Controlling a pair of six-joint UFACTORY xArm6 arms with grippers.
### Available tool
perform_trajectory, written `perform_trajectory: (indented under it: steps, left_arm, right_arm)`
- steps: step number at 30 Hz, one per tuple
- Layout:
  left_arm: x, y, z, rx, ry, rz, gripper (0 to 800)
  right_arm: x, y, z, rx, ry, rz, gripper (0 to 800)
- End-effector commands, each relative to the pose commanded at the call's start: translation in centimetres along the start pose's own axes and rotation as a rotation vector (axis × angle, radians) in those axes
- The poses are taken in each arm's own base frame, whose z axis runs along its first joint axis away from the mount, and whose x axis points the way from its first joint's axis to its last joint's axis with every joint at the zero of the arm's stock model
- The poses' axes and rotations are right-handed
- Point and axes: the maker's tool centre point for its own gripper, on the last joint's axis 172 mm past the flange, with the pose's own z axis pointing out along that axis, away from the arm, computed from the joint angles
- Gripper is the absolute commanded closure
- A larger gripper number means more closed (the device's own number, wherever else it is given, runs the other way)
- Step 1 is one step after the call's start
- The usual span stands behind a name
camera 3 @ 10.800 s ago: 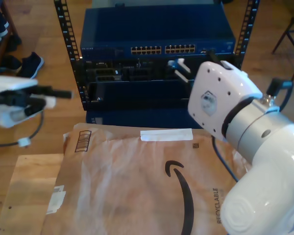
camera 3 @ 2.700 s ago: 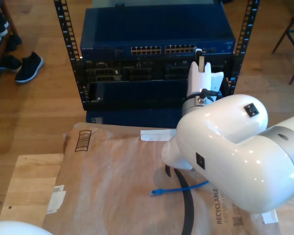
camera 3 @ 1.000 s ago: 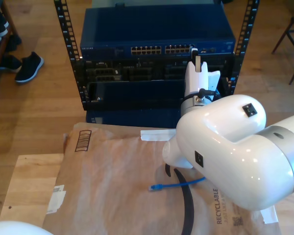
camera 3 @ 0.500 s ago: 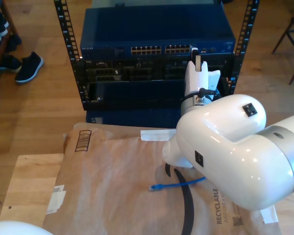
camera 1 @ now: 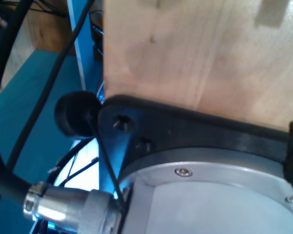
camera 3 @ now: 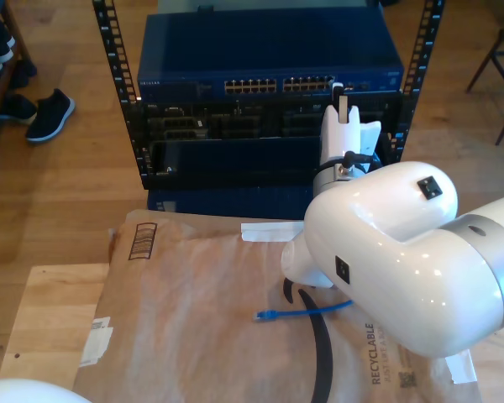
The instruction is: Grab the cable and plug it in
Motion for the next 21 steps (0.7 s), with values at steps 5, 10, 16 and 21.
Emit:
perform_trajectory:
  steps: [5,10,16,21]
  left_arm:
    - [0.0,0.0,0.0,0.0,0.0,0.0,1]
    - [0.0,0.0,0.0,0.0,0.0,0.0,2]
    - [0.0,0.0,0.0,0.0,0.0,0.0,1]
    - [0.0,0.0,0.0,0.0,0.0,0.0,2]
  right_arm:
    - [-0.13,0.0,-0.17,-0.001,-0.003,-0.001,800]
    - [-0.17,-0.09,-0.1,0.002,-0.003,0.0,800]
    - [-0.17,-0.09,-0.1,0.002,-0.003,0.0,800]
    - [-0.17,0.01,-0.11,0.0,-0.003,0.0,800]
